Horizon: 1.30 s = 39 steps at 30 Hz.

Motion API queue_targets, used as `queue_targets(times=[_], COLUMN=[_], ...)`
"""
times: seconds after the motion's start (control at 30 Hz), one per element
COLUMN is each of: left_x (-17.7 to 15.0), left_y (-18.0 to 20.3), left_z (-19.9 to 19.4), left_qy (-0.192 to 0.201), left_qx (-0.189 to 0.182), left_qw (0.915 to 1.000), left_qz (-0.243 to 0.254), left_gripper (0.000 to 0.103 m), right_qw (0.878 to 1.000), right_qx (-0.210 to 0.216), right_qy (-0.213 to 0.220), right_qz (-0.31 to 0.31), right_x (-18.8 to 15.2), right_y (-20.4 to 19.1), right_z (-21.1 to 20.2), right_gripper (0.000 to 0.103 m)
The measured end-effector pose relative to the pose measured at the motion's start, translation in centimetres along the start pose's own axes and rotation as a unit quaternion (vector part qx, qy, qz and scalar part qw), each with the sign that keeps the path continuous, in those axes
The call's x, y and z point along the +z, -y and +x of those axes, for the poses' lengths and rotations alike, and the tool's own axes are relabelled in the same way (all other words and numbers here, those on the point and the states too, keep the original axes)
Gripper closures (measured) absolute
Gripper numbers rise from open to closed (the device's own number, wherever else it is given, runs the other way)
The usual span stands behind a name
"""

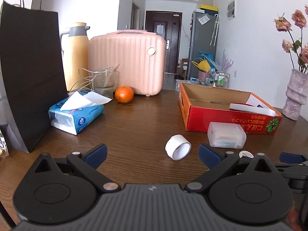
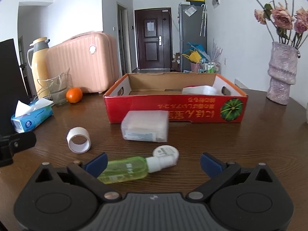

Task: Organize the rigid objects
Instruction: 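Grasp the green spray bottle with the right tool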

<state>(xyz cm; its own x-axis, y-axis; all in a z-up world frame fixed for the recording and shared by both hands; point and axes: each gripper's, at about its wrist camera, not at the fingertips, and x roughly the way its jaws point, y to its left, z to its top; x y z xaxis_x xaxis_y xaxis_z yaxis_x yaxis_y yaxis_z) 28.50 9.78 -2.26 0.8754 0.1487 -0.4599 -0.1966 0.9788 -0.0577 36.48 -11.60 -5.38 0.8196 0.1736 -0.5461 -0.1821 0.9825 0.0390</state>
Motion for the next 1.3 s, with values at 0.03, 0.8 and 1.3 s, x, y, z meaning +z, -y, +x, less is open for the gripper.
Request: queue_targets(times=[0.03,0.8,1.3], left_x=[0.0,0.0,-0.1], left_y=[-0.1,-0.9,-0.8], left_z=[0.0,-0.1,0.0], left_qy=[0.001,0.001,-0.002], left_qx=[0.0,0.001,0.003], left_qw=[1.0,1.0,1.0], left_qz=[0.0,-0.004,-0.001], left_gripper=[0.0,0.0,0.0], right_qw=[1.0,0.995,0.996], right_qx=[-0.003,-0.024,-0.016], right_qy=[-0.003,-0.082,-0.085], right_qz=[-0.003,0.054,-0.014], right_x=[0.1,0.5,-2.1], right_y=[-0.4,-2.2,-0.1], right_z=[0.3,4.5,1.9], right_gripper=[0.001,0.009,0.031])
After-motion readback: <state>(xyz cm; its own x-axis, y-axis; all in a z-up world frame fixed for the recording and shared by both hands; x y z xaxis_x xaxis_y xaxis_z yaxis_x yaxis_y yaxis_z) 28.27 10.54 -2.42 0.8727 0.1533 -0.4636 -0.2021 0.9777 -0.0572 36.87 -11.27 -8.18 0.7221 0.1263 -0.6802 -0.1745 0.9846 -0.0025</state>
